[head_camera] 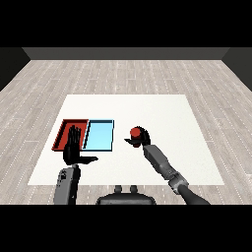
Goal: Pick the red can and put it in the red box
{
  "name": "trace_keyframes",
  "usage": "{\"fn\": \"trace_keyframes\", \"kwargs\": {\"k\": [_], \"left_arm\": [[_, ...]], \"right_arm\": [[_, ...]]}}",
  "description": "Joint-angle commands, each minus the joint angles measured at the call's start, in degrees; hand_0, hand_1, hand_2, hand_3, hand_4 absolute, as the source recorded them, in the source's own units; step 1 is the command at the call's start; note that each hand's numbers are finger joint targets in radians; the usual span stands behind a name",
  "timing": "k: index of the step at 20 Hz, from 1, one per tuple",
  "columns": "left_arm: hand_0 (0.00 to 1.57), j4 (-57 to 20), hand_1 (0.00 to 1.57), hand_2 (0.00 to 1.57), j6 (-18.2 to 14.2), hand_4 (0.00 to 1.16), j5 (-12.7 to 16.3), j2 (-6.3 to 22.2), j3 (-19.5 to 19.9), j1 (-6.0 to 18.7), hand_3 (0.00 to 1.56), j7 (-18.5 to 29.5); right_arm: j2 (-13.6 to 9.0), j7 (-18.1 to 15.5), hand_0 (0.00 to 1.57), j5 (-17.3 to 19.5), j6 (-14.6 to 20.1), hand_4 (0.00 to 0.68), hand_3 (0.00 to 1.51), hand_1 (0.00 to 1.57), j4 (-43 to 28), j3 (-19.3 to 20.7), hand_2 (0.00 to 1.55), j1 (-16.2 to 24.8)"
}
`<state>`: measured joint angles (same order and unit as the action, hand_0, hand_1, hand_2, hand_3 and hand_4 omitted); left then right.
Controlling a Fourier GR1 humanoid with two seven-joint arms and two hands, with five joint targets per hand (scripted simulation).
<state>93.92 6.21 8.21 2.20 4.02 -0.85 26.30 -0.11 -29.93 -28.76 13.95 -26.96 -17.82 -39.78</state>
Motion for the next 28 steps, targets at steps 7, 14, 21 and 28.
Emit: {"fn": "trace_keyframes", "kwargs": {"k": [7,14,21,28], "left_arm": [[0.0,-1.3,0.0,0.0,-0.6,0.0,-0.7,-0.8,-0.9,0.1,0.0,0.1],[0.0,-1.6,0.0,0.0,1.5,0.0,0.7,0.0,-0.3,-1.1,0.0,1.2],[0.0,-1.4,0.0,0.0,0.1,0.0,-1.9,-0.1,-2.4,-1.0,0.0,1.4],[0.0,4.5,0.0,0.0,1.4,0.0,0.4,0.4,-4.3,1.6,0.0,-6.8]], "right_arm": [[0.1,2.7,1.55,-2.1,3.7,0.552,1.41,1.55,2.3,-5.5,1.47,-1.9],[0.1,1.7,1.54,4.3,6.2,0.581,1.39,1.54,-8.5,-0.5,1.47,1.3],[-1.4,7.7,1.54,8.2,9.0,0.583,1.38,1.54,-22.8,0.8,1.46,3.9],[-7.4,8.3,1.51,9.9,8.2,0.641,1.41,1.51,-41.5,0.4,1.47,12.3]]}}
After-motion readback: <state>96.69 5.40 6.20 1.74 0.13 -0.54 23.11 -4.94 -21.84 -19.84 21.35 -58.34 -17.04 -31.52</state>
